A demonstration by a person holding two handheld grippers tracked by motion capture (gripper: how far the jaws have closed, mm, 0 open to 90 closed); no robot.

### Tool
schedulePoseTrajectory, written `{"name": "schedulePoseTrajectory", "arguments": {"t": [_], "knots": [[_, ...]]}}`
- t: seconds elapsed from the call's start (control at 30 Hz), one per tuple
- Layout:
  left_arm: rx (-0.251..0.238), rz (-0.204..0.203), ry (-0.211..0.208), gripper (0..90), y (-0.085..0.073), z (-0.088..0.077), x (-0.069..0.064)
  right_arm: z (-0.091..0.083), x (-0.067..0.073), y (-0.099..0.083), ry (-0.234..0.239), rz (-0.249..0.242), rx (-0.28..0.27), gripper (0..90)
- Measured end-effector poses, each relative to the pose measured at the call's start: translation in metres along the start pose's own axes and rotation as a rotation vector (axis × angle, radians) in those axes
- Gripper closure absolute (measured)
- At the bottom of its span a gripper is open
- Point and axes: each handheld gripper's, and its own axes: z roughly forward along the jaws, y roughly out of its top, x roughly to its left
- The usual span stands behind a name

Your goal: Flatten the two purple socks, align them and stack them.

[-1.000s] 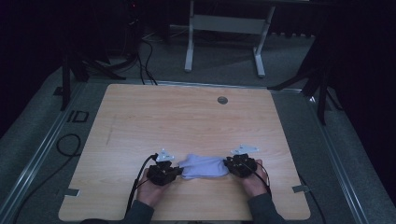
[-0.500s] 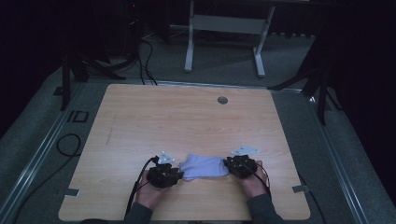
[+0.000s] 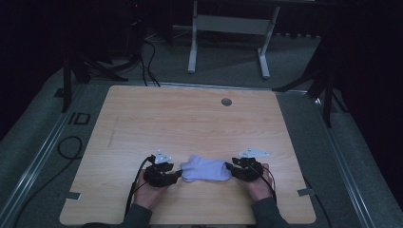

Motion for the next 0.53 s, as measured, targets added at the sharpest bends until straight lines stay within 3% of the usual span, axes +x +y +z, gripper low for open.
{"name": "schedulePoseTrajectory", "arguments": {"t": [0.07, 0.13, 0.27, 0.3, 0.47, 0.53], "knots": [[-0.005, -0.006, 0.007, 51.6, 0.0, 0.0, 0.002, -0.005, -0.002, 0.001, 0.043, 0.035, -0.037, 59.1], [-0.008, -0.012, 0.011, 51.6, 0.0, 0.0, 0.003, -0.007, -0.004, 0.002, 0.052, 0.049, -0.056, 58.7], [-0.014, -0.03, 0.035, 51.6, 0.001, -0.002, 0.008, -0.011, -0.011, -0.001, 0.008, 0.056, -0.049, 56.9], [-0.015, -0.042, 0.059, 51.7, 0.001, -0.002, 0.012, -0.011, -0.014, -0.002, -0.005, 0.054, -0.047, 56.8], [-0.026, -0.059, 0.08, 51.6, 0.001, -0.004, 0.019, -0.014, -0.023, -0.005, -0.044, 0.064, -0.037, 56.1], [-0.032, -0.063, 0.127, 51.6, 0.002, -0.006, 0.024, -0.016, -0.029, -0.007, -0.06, 0.078, -0.037, 55.4]]}}
